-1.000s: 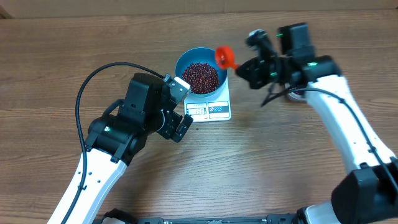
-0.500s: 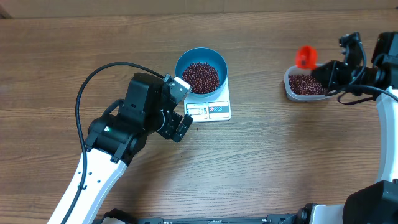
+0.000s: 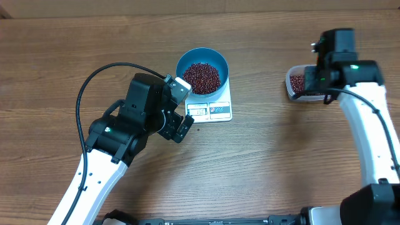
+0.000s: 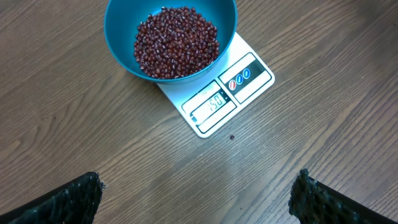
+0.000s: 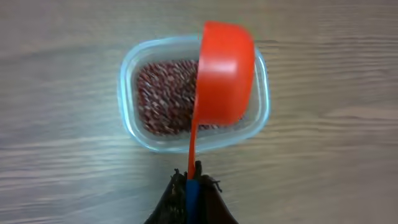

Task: Scoop item into bowl and weigh 150g on scale
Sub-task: 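Carry scoop with right gripper back to the bean tub, then release red scoop into the tub with right gripper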

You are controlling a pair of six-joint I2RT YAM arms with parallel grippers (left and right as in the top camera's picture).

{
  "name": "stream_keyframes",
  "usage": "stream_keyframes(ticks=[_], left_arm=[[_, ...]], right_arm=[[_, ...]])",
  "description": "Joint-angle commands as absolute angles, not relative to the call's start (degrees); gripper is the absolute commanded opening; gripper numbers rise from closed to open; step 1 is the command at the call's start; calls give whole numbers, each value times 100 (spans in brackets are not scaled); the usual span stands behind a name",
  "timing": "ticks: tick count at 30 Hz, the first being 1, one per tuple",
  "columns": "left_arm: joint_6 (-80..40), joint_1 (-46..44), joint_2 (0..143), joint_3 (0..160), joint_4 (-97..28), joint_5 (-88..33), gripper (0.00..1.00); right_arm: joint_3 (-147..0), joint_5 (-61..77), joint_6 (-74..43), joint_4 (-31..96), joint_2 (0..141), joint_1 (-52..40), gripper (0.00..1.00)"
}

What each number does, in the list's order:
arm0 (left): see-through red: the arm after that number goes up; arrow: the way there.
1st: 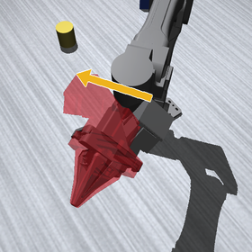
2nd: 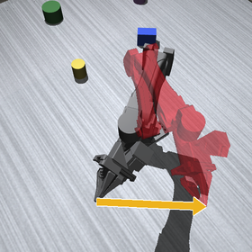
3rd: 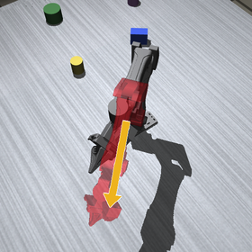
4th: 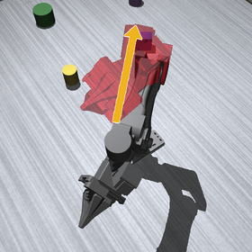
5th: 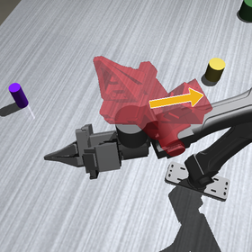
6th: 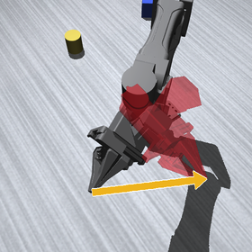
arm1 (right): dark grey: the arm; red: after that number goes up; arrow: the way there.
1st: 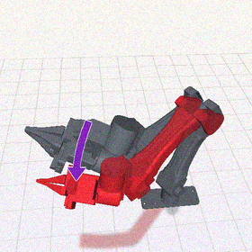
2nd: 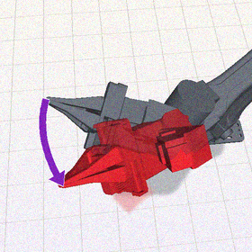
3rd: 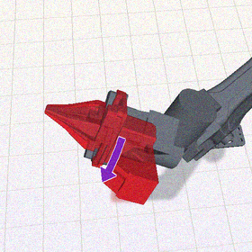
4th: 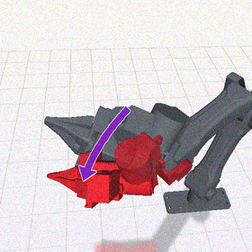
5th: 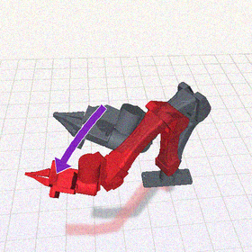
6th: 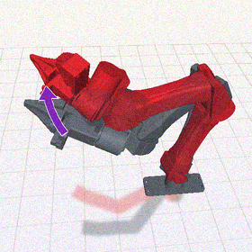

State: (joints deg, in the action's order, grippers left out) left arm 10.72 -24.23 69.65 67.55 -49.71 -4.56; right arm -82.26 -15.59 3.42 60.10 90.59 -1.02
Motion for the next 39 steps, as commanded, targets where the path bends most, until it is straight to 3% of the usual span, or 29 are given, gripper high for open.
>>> stream_keyframes(ticks=[1,10,18,26,34,36,39], left_arm=[[1160,-2392,6910,6886,-4950,-556,100],[1160,-2392,6910,6886,-4950,-556,100],[1160,-2392,6910,6886,-4950,-556,99],[1160,-2392,6910,6886,-4950,-556,100],[1160,-2392,6910,6886,-4950,-558,100],[1160,-2392,6910,6886,-4947,-556,100],[1160,-2392,6910,6886,-4947,-556,100]], right_arm=[[-8132,-2762,274,6097,9249,-331,4],[-8132,-2899,-172,6184,9321,-434,4],[-8106,-445,-1393,5774,9402,261,4],[-7614,674,-1870,5153,9454,1009,4],[-7039,1317,-1870,4397,9454,1175,4],[-6976,1310,-1872,4449,9454,1175,26],[-6976,1146,-1876,4622,9454,1175,39]])
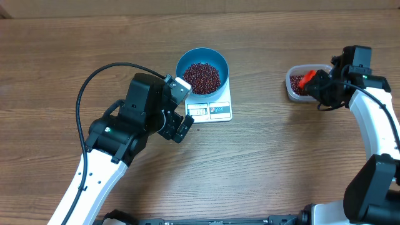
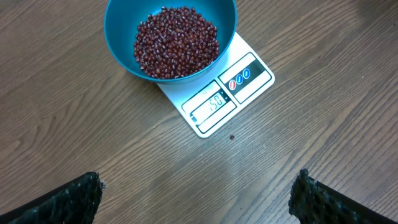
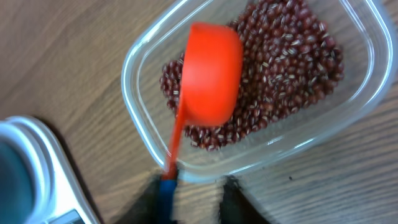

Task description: Scoop item into bowl and weigh 150g on scale

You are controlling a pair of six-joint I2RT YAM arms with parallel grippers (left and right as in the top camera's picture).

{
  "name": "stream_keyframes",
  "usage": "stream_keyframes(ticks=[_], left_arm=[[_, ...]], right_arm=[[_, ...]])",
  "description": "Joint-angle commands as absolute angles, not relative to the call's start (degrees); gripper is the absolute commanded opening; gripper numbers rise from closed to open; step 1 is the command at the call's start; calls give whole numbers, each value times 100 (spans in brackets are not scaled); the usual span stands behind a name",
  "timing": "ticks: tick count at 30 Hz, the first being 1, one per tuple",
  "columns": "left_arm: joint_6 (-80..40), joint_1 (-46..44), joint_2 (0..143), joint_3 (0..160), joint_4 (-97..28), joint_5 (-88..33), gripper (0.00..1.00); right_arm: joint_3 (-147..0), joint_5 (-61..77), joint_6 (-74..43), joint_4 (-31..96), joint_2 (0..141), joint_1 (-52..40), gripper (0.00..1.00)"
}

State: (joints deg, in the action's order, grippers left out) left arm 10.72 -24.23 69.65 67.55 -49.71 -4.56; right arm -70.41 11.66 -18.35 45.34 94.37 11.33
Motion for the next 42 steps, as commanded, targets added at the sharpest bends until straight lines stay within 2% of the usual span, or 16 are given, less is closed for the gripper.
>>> stream_keyframes(ticks=[1,2,7,8,11,18,23,28,32,42], left_arm=[[1160,-2392,6910,6886,-4950,-556,100],[1160,-2392,6910,6886,-4950,-556,100],[1160,-2392,6910,6886,-4947,-556,100],[1160,-2392,6910,6886,-4950,-556,100],[1160,-2392,6910,6886,-4950,-556,100],[1160,-2392,6910,6886,-4950,-556,100],[1160,-2392,6910,6886,-4947,-556,100],[1160,-2392,6910,6886,-4950,-558,100],[1160,-2392,6910,6886,-4950,-556,100],[1160,-2392,6910,6886,-4950,-556,100]], right_arm=[[-6976,1020,-1920,4703,9454,1175,43],[-6976,845,-2018,4799,9454,1177,47],[-6982,183,-2418,5179,9454,1177,52],[-6982,150,-2427,5240,9454,1177,57],[-6980,71,-2447,5382,9454,1177,64],[-6982,-338,-2753,5629,9454,1177,71],[-7142,-338,-2744,5721,9452,1175,81],[-7802,-311,-2700,6298,9445,1160,82],[-8396,163,-2220,6744,9338,963,82],[-8519,1612,-663,6578,8980,-545,82]])
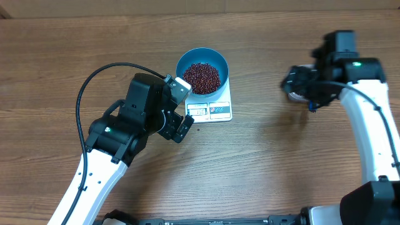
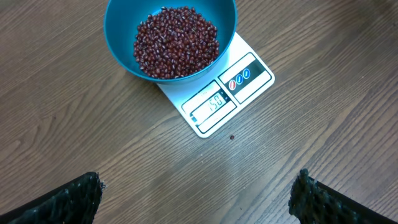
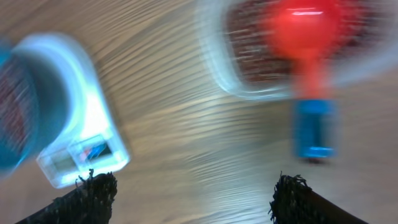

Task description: Scoop item into bowl and weigh 150g on scale

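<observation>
A blue bowl (image 2: 171, 37) full of red beans stands on the white scale (image 2: 249, 74), whose display reads 150. My left gripper (image 2: 196, 199) hangs open over bare table in front of the scale, holding nothing. In the blurred right wrist view the orange scoop (image 3: 305, 25) rests with its cup in the clear bean container (image 3: 249, 81) and its blue handle (image 3: 314, 127) pointing out over the rim. My right gripper (image 3: 196, 199) is open and stands back from the handle. From overhead the right gripper (image 1: 301, 84) covers most of the container.
One stray bean (image 2: 232, 137) lies on the wooden table (image 2: 124, 149) just in front of the scale. The left arm (image 1: 119, 134) and its black cable (image 1: 87, 87) fill the table's left part. The scale (image 1: 209, 107) stands between the two arms.
The scoop's handle was between my right fingers, its cup low in the container. Now the scoop lies there on its own and my right gripper is open and farther back. The left arm is unchanged.
At first my right gripper was shut on the scoop's handle, the cup held above the bean container. Then the cup was down among the beans. Now the scoop is let go and the gripper has drawn back. The scale read 150 throughout and the left arm stayed still.
</observation>
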You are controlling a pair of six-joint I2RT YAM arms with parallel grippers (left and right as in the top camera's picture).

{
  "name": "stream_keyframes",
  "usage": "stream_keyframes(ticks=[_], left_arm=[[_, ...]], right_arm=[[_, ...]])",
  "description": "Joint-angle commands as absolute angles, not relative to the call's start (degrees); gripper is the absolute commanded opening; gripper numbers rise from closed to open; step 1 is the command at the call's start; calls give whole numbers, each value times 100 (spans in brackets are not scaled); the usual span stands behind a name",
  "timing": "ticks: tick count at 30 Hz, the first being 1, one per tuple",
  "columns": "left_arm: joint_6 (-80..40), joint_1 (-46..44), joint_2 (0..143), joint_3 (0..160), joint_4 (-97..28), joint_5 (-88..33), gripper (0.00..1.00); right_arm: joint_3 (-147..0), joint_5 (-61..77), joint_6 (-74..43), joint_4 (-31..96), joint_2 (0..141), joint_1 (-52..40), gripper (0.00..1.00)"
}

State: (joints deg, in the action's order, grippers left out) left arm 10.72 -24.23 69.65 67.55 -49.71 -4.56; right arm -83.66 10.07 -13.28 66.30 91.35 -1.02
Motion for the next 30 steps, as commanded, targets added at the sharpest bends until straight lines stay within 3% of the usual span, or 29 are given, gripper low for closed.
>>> stream_keyframes(ticks=[1,11,12,13,30], left_arm=[[1160,-2392,6910,6886,-4950,-556,100],[1160,-2392,6910,6886,-4950,-556,100],[1160,-2392,6910,6886,-4950,-556,100],[1157,-2392,6910,6886,-4950,-556,100],[1160,-2392,6910,6886,-4950,-556,100]], right_arm=[[-8519,1664,-548,6545,8980,-709,82],[-8519,1660,-246,6062,8980,-2012,89],[-8519,1660,-248,6062,8980,-2051,91],[-8519,1660,-248,6062,8980,-2064,100],[-8519,1660,-250,6112,8980,-2062,100]])
